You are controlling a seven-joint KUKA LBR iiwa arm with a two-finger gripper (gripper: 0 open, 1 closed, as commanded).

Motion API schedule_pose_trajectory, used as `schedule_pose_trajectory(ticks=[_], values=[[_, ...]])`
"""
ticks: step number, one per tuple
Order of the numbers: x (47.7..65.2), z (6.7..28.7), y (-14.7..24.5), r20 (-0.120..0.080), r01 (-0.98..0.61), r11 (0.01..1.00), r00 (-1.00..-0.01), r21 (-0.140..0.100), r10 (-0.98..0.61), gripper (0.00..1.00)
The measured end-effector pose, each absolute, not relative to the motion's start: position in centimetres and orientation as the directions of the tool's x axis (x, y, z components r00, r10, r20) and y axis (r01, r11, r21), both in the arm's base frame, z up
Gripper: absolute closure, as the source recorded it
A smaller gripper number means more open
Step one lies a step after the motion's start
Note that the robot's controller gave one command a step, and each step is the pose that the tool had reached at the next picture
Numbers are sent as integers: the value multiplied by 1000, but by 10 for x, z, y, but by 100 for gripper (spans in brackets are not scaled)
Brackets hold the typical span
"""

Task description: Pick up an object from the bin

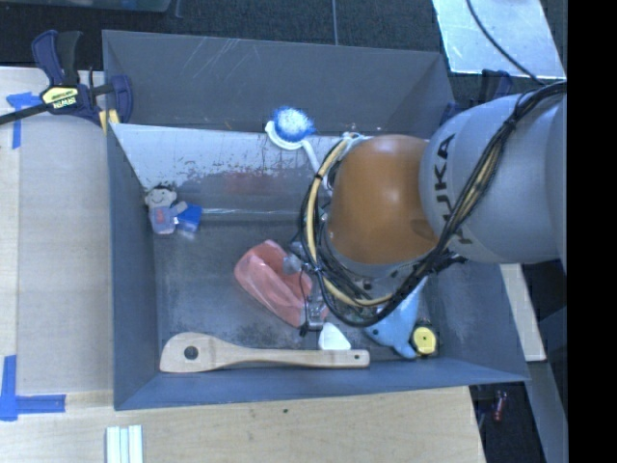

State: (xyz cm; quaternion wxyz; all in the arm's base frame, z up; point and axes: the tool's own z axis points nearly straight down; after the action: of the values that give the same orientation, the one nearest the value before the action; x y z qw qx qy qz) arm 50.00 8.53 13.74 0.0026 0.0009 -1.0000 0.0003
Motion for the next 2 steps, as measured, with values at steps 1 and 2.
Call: schedule_pose_trajectory(ticks=[1,2], values=[[502,141,85,-2,1,1000,-1000,1,1,0],[485,70,195,-10,-158,987,-987,3,-158,0]])
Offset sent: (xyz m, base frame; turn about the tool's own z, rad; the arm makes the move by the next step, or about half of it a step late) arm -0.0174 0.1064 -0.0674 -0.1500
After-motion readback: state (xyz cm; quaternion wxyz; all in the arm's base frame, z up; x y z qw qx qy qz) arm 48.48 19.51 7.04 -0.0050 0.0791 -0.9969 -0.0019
